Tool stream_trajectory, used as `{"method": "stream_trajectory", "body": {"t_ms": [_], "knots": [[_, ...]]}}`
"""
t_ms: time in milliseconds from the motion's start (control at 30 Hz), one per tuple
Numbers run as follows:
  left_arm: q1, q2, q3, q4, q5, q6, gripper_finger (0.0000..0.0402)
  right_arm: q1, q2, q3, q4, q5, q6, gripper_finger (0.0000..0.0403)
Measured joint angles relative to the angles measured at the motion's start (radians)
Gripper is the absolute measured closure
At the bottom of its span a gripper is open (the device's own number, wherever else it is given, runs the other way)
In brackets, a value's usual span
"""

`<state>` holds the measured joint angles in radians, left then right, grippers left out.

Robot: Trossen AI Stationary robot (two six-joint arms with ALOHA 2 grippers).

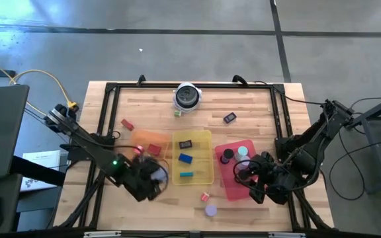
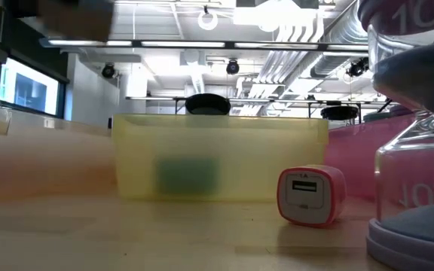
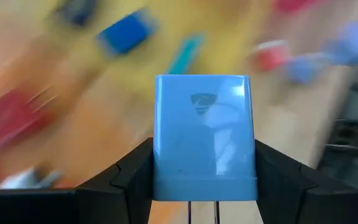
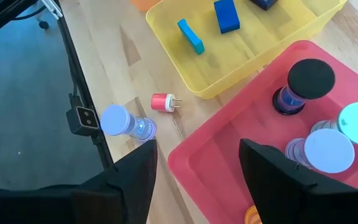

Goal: Pick & Place Office items
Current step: Put the white charger adaptor into the orange bin

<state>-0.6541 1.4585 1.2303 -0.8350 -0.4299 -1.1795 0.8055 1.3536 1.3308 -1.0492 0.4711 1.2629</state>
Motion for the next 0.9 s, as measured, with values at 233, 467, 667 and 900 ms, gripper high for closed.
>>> {"method": "stream_trajectory", "body": {"t_ms": [233, 467, 667, 900], "knots": [[0.002, -0.015, -0.008, -0.394, -0.003, -0.467, 0.0201, 0.0, 0.0, 0.0, 0.01, -0.001, 0.0, 0.0186], [0.023, 0.042, -0.024, -0.415, 0.009, -0.632, 0.0201, 0.0, 0.0, 0.0, 0.015, 0.0, 0.0, 0.0186], [0.058, 0.111, -0.024, -0.406, 0.059, -0.634, 0.0201, 0.0, 0.0, 0.0, 0.03, 0.001, 0.0, 0.0186], [0.063, 0.199, -0.024, -0.354, 0.062, -0.632, 0.0201, 0.0, 0.0, 0.0, 0.054, 0.001, -0.003, 0.0186]]}}
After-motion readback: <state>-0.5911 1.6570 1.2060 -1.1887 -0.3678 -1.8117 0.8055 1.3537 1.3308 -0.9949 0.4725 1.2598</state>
